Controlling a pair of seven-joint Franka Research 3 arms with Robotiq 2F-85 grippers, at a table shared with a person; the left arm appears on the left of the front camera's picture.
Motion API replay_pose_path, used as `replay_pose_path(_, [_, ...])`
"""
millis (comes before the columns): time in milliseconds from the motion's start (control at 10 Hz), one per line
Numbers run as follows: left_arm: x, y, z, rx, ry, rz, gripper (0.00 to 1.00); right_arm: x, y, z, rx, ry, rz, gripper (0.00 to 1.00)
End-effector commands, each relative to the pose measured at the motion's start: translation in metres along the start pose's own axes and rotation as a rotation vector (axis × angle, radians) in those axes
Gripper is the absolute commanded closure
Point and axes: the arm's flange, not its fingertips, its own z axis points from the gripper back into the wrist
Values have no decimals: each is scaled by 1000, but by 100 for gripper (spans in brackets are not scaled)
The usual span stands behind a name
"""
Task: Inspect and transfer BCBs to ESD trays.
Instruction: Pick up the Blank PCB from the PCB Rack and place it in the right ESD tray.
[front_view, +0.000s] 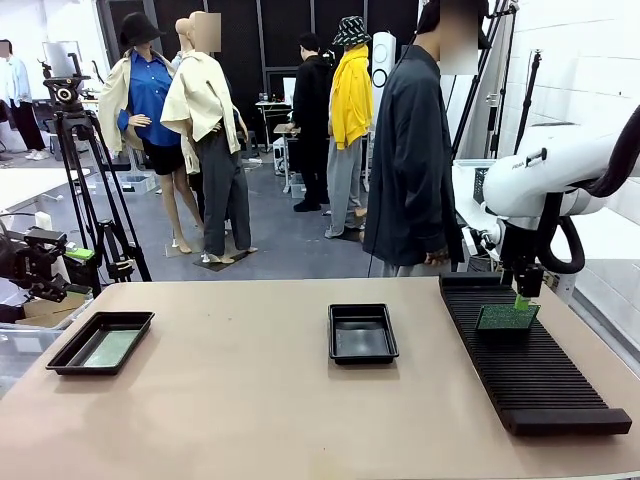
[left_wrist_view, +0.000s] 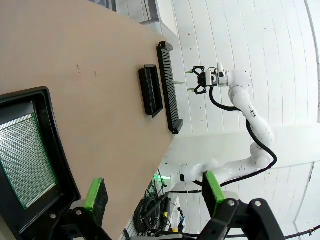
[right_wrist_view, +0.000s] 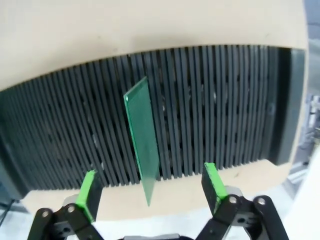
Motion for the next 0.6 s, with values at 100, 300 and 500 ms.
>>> replay_pose_path(100, [-1, -2, -1, -15, -14, -1, 0, 1, -1, -17, -15, -52, 7, 0])
replay_pose_path(300, [-1, -2, -1, -15, -14, -1, 0, 0, -7, -29, -30, -71, 5, 0])
replay_pose_path(500, [-1, -2, -1, -15, -14, -1, 0, -3, -11, -38, -18, -75, 9, 0])
